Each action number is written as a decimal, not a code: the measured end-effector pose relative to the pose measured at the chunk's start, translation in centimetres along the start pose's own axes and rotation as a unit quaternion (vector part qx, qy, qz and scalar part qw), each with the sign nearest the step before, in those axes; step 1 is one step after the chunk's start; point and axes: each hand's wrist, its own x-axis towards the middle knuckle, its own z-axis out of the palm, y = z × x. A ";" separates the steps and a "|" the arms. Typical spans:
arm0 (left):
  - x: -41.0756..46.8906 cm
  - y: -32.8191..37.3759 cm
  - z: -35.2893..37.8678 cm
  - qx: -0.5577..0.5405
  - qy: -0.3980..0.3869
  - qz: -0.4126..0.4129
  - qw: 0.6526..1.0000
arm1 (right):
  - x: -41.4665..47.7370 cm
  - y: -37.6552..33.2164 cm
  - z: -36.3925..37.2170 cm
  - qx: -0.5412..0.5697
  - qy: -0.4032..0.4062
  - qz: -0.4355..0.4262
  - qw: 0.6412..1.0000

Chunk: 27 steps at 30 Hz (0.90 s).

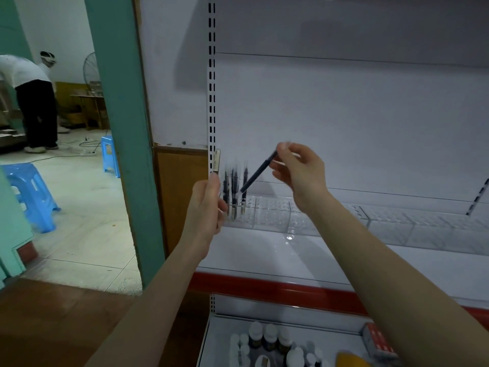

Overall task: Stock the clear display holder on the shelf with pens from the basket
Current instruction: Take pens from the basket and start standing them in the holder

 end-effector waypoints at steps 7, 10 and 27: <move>0.3 -0.6 -1.3 0.002 0.026 0.044 0.999 | 1.2 0.9 2.0 -0.234 -0.033 -0.136 0.962; 0.5 -0.6 -1.8 -0.003 0.036 0.059 0.998 | 1.6 1.6 2.2 -0.268 -0.041 -0.148 0.951; 0.8 -1.3 -2.8 -0.006 0.017 0.068 0.998 | 2.5 5.0 2.4 -0.372 -0.090 -0.103 0.918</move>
